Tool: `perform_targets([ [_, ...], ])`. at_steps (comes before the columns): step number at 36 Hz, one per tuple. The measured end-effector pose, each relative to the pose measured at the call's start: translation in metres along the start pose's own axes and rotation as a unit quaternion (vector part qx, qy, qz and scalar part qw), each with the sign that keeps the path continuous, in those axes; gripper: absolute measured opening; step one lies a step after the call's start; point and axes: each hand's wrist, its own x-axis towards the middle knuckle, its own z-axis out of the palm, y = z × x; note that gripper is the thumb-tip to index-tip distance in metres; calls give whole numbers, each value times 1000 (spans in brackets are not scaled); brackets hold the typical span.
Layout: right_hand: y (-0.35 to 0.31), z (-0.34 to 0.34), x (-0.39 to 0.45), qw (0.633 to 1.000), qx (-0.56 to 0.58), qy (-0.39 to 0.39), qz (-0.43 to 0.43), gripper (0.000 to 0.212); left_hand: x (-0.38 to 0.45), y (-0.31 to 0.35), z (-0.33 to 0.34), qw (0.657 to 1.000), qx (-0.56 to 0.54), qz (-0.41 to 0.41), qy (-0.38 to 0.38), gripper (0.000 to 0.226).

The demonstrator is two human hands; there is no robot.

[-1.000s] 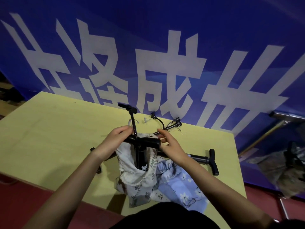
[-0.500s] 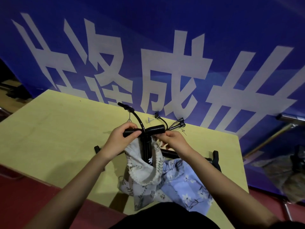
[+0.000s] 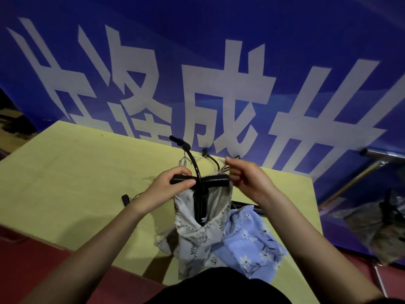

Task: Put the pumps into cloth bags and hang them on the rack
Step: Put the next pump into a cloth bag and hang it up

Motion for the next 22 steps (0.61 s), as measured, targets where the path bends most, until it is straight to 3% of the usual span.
perform_targets([
  [3,-10,13,-16,979,-156,21,-132,26,2,3,6,1000,4,5,1,25],
  [5,-10,20,-24,958,-218,33,-184,8,5,4,8,1000,7,7,8,29],
  [6,-7,22,-26,944,-260,36,-201,9,7,4,9,1000,8,9,12,32],
  [7,-4,22,-27,914,-339,40,-219,20,8,4,9,1000,8,10,16,33],
  [10,2,11,-25,777,-575,16,-256,49,8,4,13,1000,2,12,18,30],
  [13,-3,1,-23,716,-650,-6,-254,48,8,4,19,1000,2,4,-1,20],
  [16,-8,-4,-20,693,-674,-21,-255,40,6,1,25,1000,-3,-6,-3,17],
  [22,-6,-6,-11,703,-665,-1,-253,40,-10,-12,25,994,41,-97,-6,41],
])
